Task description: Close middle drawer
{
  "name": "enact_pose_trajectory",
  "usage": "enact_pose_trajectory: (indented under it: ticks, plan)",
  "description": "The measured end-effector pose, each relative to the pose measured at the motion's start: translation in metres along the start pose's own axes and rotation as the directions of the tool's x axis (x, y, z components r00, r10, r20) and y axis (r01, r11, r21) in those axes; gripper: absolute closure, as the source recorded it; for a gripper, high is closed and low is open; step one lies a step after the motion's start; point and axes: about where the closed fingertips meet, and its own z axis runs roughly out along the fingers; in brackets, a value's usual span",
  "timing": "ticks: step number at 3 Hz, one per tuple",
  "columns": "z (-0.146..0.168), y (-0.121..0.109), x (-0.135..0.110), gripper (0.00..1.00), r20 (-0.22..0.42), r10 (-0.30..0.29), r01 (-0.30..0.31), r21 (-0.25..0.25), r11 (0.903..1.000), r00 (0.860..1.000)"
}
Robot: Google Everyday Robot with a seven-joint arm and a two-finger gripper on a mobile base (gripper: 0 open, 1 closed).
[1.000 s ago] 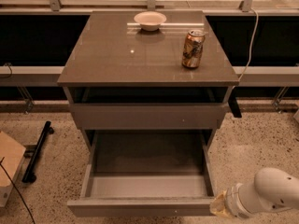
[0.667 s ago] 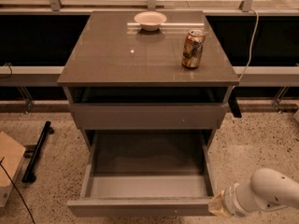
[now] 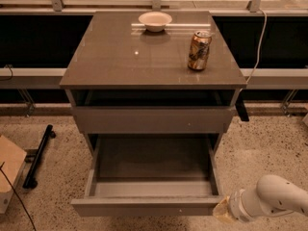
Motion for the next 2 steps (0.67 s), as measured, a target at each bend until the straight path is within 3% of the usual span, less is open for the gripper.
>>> enact_pose_trajectory:
  ticks: [1, 2]
  plan:
    - [-0.0028, -0.0211, -0.0177, 1.00, 0.053, -0.014, 0.012, 0.036, 0.9993, 0.998]
    - [-0.0027, -0.0211, -0.0178, 1.00, 0.053, -0.014, 0.012, 0.036, 0.9993, 0.998]
